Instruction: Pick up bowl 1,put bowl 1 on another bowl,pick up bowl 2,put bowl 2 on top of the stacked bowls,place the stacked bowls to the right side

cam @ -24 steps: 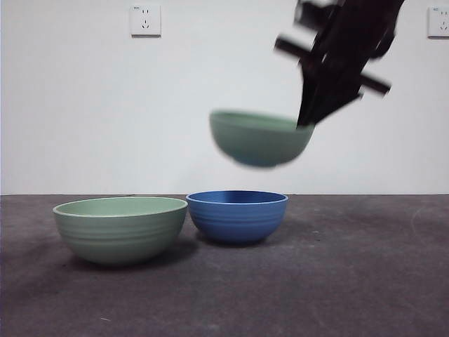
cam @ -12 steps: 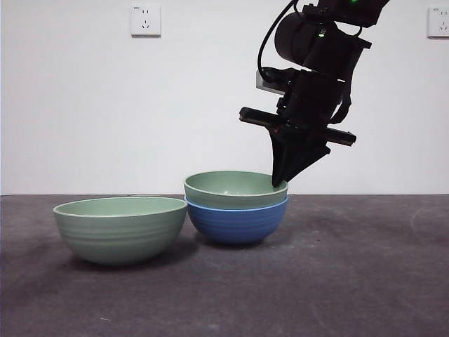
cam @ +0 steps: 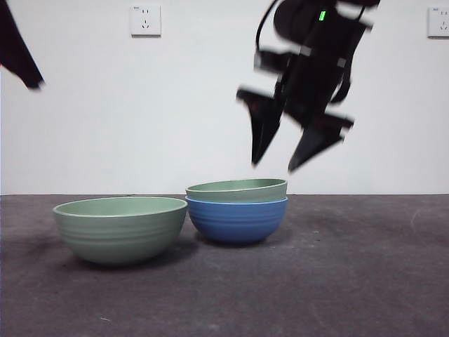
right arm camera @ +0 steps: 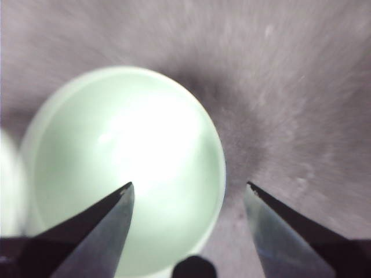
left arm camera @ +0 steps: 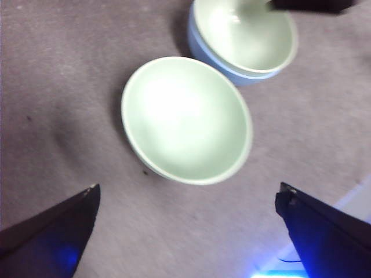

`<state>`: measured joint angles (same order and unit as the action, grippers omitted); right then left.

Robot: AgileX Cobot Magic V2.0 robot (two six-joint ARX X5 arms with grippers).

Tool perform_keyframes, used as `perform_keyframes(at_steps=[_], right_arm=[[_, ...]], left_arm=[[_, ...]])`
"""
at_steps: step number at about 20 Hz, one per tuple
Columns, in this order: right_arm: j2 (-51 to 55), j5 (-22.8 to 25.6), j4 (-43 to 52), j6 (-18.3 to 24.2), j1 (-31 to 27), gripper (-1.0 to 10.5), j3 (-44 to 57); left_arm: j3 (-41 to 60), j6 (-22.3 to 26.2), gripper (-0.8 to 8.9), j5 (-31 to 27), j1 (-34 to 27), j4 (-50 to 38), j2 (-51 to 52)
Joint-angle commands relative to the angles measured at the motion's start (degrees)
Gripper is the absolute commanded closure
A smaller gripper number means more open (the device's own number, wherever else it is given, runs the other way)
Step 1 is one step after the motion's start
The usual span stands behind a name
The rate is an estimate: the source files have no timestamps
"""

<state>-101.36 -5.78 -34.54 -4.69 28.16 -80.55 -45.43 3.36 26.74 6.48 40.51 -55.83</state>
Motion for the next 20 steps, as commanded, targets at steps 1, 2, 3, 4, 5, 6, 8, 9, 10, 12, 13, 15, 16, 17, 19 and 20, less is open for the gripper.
perform_keyframes(at_steps=[1, 2, 3, 4, 5, 6, 8, 9, 10, 12, 13, 15, 16, 17, 19, 20], right_arm=[[7.1, 0.2, -2.8, 0.0, 0.1, 6.3, -0.5], [10.0, 0.2, -4.7, 0.0, 0.1, 6.3, -0.5], [13.2, 0.2, -6.8, 0.1, 0.0, 6.3, -0.5], [16.6, 0.2, -8.7, 0.1, 0.0, 6.3, -0.5], [19.6, 0.2, -10.0, 0.0, 0.0, 6.3, -0.5], [22.6, 0.2, -11.0, 0.0, 0.0, 6.3, -0.5], [28.5, 0.2, -12.5, 0.0, 0.0, 6.3, -0.5], [31.3, 0.2, -13.3, 0.0, 0.0, 6.3, -0.5], [33.4, 0.2, -14.2, -0.3, 0.0, 6.3, -0.5], [37.3, 0.2, -17.0, -0.4, 0.0, 6.3, -0.5], [38.8, 0.2, -18.4, -0.4, 0.0, 6.3, -0.5], [41.1, 0.2, -20.9, -0.4, 0.0, 6.3, -0.5], [41.9, 0.2, -21.9, -0.4, 0.0, 6.3, -0.5], [42.6, 0.2, -22.8, -0.4, 0.0, 6.3, -0.5], [43.1, 0.2, -23.6, -0.4, 0.0, 6.3, -0.5], [43.3, 0.2, -24.0, -0.4, 0.0, 6.3, -0.5]], left_arm=[[-0.1, -1.8, 2.03, -4.0, 1.8, -4.6, -5.7], [-0.1, -2.3, 2.03, -5.4, 2.6, -6.8, -8.4], [-0.1, -3.2, 2.03, -7.0, 3.5, -9.4, -11.1], [-0.1, -4.5, 2.03, -9.2, 4.4, -12.0, -13.9], [-0.2, -5.4, 2.03, -11.1, 5.0, -14.1, -16.2], [-0.2, -6.1, 2.03, -13.6, 5.7, -15.9, -18.5], [-1.5, -6.6, 2.03, -17.7, 6.8, -16.9, -23.1], [-2.3, -6.6, 2.05, -18.9, 7.2, -16.9, -25.2], [-2.9, -6.6, 2.22, -19.7, 7.5, -17.2, -26.6], [-3.4, -7.6, 2.23, -20.4, 7.9, -18.2, -28.4], [-3.4, -8.2, 2.64, -20.6, 8.2, -18.4, -28.4], [-3.4, -8.2, 5.29, -20.5, 8.7, -18.6, -28.4], [-3.4, -8.2, 6.42, -20.3, 8.8, -18.3, -28.4], [-3.4, -8.2, 7.24, -20.2, 8.9, -18.1, -28.4], [-3.4, -8.2, 8.18, -18.8, 8.9, -18.0, -28.4], [-3.4, -8.5, 8.22, -18.1, 9.0, -18.0, -28.4]])
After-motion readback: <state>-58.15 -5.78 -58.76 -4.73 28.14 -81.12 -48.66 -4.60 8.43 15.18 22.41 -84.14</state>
